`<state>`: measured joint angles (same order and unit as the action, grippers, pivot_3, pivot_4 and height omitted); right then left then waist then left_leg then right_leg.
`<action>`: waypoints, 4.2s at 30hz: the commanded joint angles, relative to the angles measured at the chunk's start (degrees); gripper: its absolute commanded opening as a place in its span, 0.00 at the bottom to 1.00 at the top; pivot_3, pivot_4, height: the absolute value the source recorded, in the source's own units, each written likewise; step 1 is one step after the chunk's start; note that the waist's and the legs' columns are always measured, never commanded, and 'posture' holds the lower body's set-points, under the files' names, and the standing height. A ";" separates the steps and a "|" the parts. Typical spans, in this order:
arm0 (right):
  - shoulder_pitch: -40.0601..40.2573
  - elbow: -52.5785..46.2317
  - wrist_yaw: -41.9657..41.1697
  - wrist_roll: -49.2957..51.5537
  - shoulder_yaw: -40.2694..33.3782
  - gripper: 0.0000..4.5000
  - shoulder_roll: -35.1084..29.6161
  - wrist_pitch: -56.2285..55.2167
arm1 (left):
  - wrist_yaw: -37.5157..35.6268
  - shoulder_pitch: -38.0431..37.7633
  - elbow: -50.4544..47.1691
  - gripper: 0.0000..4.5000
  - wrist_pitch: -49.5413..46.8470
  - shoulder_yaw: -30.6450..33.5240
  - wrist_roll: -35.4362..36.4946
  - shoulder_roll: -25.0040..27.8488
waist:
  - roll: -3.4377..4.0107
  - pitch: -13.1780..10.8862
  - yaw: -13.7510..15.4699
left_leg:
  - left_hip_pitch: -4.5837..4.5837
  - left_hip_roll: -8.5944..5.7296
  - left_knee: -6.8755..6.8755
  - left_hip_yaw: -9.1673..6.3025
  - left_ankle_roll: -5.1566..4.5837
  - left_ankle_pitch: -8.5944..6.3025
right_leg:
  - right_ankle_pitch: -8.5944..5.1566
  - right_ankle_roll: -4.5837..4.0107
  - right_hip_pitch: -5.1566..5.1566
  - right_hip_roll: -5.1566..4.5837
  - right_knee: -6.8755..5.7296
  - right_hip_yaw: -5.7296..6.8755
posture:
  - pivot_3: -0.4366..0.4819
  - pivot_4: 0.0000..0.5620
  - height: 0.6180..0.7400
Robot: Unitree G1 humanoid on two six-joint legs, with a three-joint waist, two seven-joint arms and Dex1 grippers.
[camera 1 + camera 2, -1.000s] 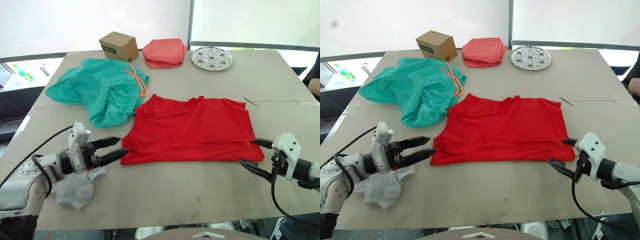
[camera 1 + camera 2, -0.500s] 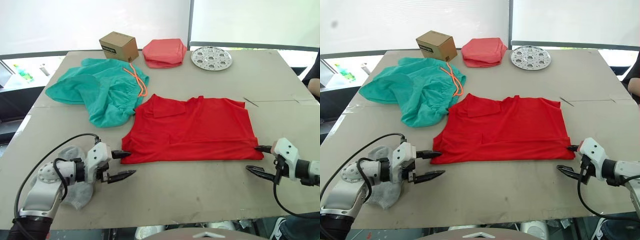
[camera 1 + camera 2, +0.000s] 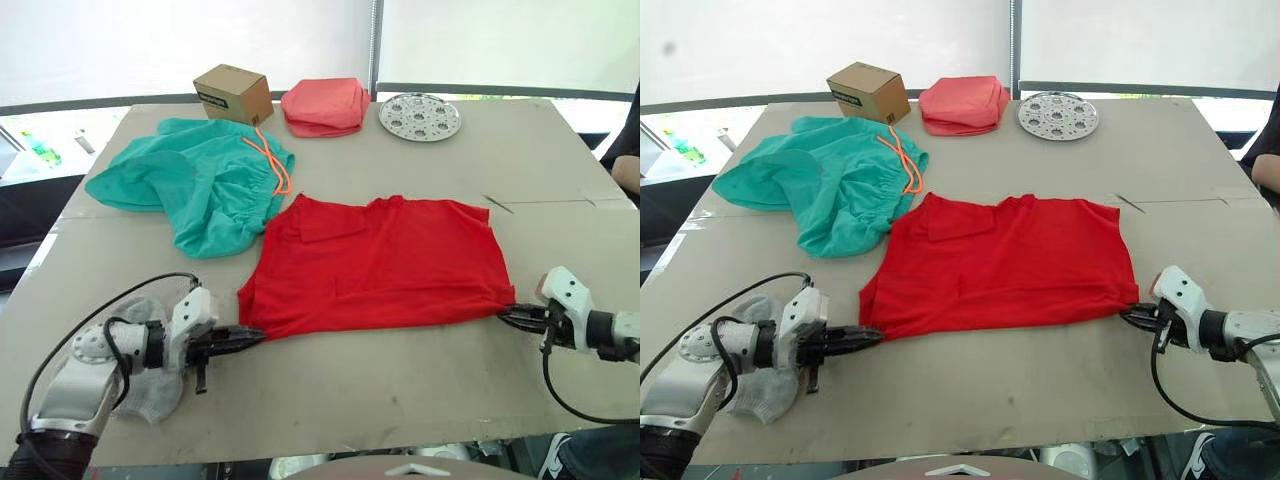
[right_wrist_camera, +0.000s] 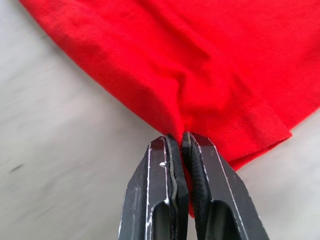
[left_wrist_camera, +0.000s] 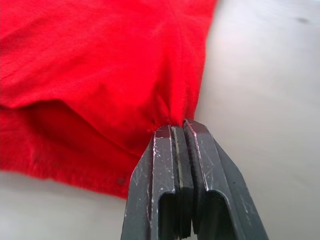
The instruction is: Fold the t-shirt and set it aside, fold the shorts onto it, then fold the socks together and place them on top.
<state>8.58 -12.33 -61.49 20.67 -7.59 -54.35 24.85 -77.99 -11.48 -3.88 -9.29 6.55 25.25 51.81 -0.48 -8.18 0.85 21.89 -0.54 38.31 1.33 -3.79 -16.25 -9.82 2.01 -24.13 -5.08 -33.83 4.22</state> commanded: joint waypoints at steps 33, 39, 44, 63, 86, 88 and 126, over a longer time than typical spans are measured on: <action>-14.72 -11.46 24.38 6.83 -6.71 0.66 8.11 14.48 | 15.51 15.50 -6.54 0.66 -15.10 2.03 5.79 -1.00 | -0.18 -0.57 -0.01 | -0.06 -0.04 0.03 0.07 0.10 -0.01 | -0.03 0.07 0.10 0.22 -0.06 0.31 | 0.48 0.27 1.00; -26.65 -4.90 33.13 -4.15 5.19 0.66 9.62 20.25 | 15.05 23.69 1.50 0.66 -3.19 -9.29 -7.74 -4.68 | -0.20 -0.58 0.10 | 0.20 -0.09 0.02 0.08 0.31 0.18 | 0.13 -0.25 -0.09 0.36 -0.01 0.05 | 0.48 0.27 1.00; -31.57 1.60 30.77 -3.35 7.18 0.66 11.56 22.92 | 15.70 25.73 4.94 0.66 -1.18 -11.82 -10.22 -7.62 | -0.22 -0.56 0.06 | 0.28 -0.22 0.02 0.07 0.23 0.15 | 0.12 -0.21 -0.11 0.17 0.04 0.08 | 0.48 0.27 1.00; -39.75 12.35 26.92 -5.46 11.04 0.67 11.94 30.27 | 13.34 25.49 8.94 0.01 3.15 -11.85 -11.95 -8.37 | -0.20 -0.54 -0.13 | 0.11 -0.19 0.08 0.05 -0.05 0.00 | 0.25 0.01 -0.03 0.20 -0.17 0.34 | 0.48 0.27 1.00; -43.38 12.66 21.67 -13.95 15.70 0.01 8.17 19.37 | 13.82 29.18 9.95 0.00 -3.24 -6.64 -6.53 -8.68 | -0.17 -0.56 -0.16 | 0.13 -0.20 0.08 0.04 0.04 0.05 | 0.26 0.04 -0.04 0.21 -0.16 0.39 | 0.48 0.27 1.00; -45.09 13.27 22.20 -14.25 15.03 0.01 8.71 18.56 | 14.09 32.21 12.68 0.00 -3.79 -5.72 -6.19 -9.13 | -0.18 -0.57 -0.15 | 0.14 -0.20 0.12 0.03 0.02 0.05 | 0.25 0.08 -0.04 0.24 -0.17 0.41 | 0.48 0.27 1.00; -43.63 11.05 18.24 -15.04 14.71 0.00 9.38 15.29 | 12.08 37.69 17.34 0.53 2.94 -11.16 -15.00 -10.17 | -0.21 -0.55 -0.11 | 0.14 -0.21 0.18 -0.01 0.24 0.18 | 0.28 0.03 0.03 0.31 -0.20 0.35 | 0.48 0.27 1.00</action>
<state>-34.97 0.83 -43.27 5.90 8.55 -44.69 40.82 -65.73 25.58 13.02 -9.43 -4.79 11.39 40.69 -0.68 -8.74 0.74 22.03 -0.75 38.49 1.32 -3.56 -16.07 -9.54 2.04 -24.09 -4.78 -34.04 4.57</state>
